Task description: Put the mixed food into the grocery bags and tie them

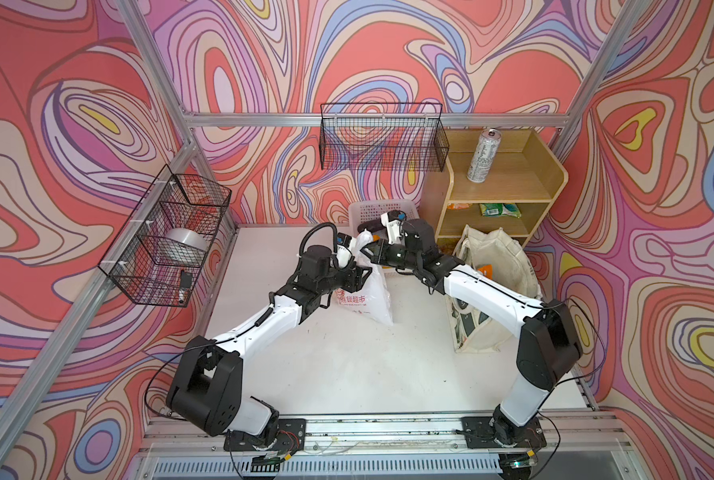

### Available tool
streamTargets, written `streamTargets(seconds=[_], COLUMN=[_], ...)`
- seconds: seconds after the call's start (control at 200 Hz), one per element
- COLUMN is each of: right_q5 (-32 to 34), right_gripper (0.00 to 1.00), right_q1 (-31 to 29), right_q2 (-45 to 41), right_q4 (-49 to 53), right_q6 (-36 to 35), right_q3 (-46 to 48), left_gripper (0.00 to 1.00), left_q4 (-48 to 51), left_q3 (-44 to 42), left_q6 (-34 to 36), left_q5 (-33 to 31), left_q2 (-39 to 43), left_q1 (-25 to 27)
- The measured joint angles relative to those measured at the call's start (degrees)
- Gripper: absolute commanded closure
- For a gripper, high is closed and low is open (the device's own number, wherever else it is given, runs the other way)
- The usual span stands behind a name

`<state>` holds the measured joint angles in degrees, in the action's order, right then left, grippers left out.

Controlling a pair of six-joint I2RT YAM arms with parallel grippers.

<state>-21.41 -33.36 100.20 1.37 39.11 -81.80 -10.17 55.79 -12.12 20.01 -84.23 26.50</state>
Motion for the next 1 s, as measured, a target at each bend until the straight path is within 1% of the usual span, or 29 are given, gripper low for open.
streamTargets(seconds=[0.015,0.035,0.055,0.12,0.14,0.165,0.2,0.23,0.28,0.346,0.396,0.551,0.676,0.811,1.002], right_q5=[-0.1,-0.2,-0.3,-0.7,-0.8,-0.9,-1.0,-1.0,-1.2,-1.2,-0.9,0.1,2.1,3.6,5.0], right_gripper=[1.00,1.00,1.00,1.00,0.99,0.90,0.74,0.63,0.52,0.43,0.40,0.35,0.33,0.32,0.31], right_q1=[0.0,0.0,0.0,0.0,0.0,0.0,0.0,0.0,0.1,0.2,0.4,2.5,4.1,4.3,4.1], right_q2=[0.0,0.0,0.0,0.0,0.0,0.1,0.1,0.1,0.1,0.1,-0.1,-2.7,-7.9,-13.0,-13.4], right_q4=[0.0,0.0,0.0,0.0,0.0,0.1,0.1,0.1,0.1,-0.2,0.0,0.2,0.6,-0.2,-0.3], right_q6=[0.2,0.2,0.5,1.0,1.1,1.2,1.7,1.9,2.2,2.5,2.1,2.0,1.5,0.9,0.2], right_q3=[0.0,0.0,0.0,-0.2,-0.3,-0.5,-0.7,-0.9,-1.5,-2.2,-2.5,-1.9,0.4,3.8,8.2], left_gripper=[0.58,0.68,0.75,0.95,1.00,1.00,1.00,1.00,1.00,1.00,1.00,1.00,1.00,1.00,1.00], left_q4=[-0.2,-0.6,-1.0,-2.1,-2.5,-2.9,-3.4,-3.8,-4.3,-4.6,-5.1,-5.4,-5.4,-5.4,-5.4], left_q3=[0.0,0.0,0.0,0.0,0.0,0.0,0.0,0.0,0.0,0.0,0.0,-0.1,-0.1,-0.1,-0.1], left_q6=[0.0,-0.2,-0.1,-0.6,-0.8,-1.0,-1.3,-1.5,-1.8,-2.1,-2.3,-2.6,-2.7,-2.7,-2.6], left_q5=[-0.3,-0.7,-1.0,-2.1,-2.3,-2.5,-2.9,-3.2,-3.4,-3.5,-3.5,-3.5,-3.2,-2.3,-0.5], left_q2=[-0.3,-0.7,-1.0,-1.9,-2.1,-2.3,-2.4,-2.5,-2.5,-2.5,-2.5,-2.5,-2.5,-2.5,-2.5], left_q1=[0.2,0.3,0.5,0.7,0.7,0.7,0.7,0.7,0.7,0.7,0.7,0.7,0.9,0.9,0.9])
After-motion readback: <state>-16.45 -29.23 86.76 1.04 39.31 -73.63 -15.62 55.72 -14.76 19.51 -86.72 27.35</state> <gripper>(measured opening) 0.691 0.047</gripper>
